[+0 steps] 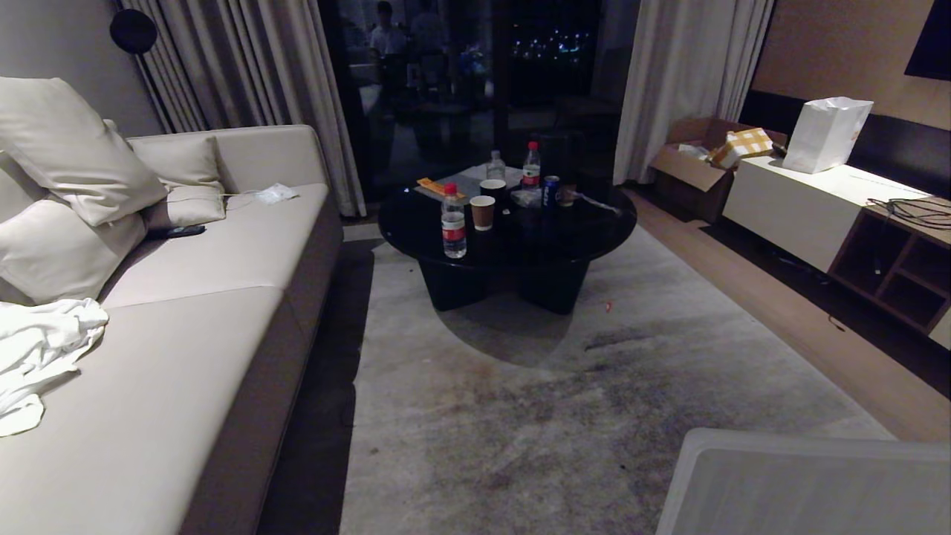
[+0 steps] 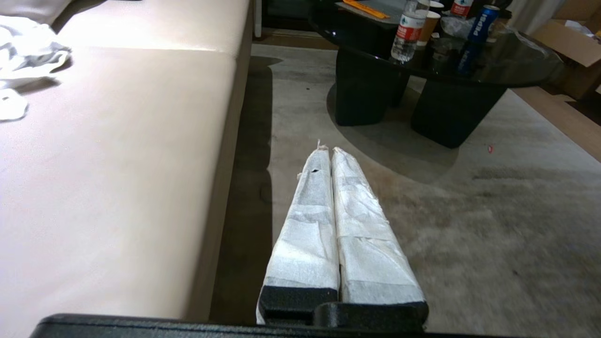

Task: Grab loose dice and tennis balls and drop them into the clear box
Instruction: Close the lid

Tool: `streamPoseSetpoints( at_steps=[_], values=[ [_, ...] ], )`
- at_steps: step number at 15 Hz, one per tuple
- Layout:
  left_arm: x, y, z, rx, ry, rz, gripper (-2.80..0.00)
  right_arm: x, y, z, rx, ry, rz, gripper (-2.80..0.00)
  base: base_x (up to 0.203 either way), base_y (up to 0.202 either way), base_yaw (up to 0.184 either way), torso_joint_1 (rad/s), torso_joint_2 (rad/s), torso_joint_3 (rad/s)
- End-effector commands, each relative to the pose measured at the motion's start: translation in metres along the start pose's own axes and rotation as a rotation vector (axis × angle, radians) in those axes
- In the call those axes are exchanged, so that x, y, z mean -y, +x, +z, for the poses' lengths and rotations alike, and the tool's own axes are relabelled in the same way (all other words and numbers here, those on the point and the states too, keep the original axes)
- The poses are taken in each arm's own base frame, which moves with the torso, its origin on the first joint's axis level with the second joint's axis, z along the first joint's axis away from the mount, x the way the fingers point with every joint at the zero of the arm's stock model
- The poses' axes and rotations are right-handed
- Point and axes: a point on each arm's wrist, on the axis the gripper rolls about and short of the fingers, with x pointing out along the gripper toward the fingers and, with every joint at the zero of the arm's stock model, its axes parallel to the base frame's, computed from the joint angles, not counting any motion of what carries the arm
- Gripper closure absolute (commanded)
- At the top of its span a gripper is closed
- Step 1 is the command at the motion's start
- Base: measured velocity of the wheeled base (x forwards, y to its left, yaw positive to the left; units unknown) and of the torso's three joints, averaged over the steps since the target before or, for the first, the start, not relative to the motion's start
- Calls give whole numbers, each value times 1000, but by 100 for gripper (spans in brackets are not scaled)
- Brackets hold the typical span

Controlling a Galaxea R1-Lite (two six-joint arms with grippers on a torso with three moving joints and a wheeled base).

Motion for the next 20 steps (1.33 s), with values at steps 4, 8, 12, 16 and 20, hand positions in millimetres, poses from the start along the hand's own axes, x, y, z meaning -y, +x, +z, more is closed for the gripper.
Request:
streamPoseSetpoints(
  at_steps=[4,8,12,16,20],
  values=[
    [0,0,0,-3,-1,1,0,0,0,0,0,0,-1,0,-184,0,-1,2,2,4],
    [0,0,0,-3,1,1,0,0,0,0,0,0,-1,0,-116,0,0,3,3,1],
    [0,0,0,-3,0,1,0,0,0,0,-1,0,0,0,0,0,0,0,0,0],
    [0,0,-1,-4,2,1,0,0,0,0,0,-1,0,0,0,0,0,0,0,0],
    [0,0,0,-3,2,1,0,0,0,0,0,0,-1,0,0,0,0,0,0,0]
  ],
)
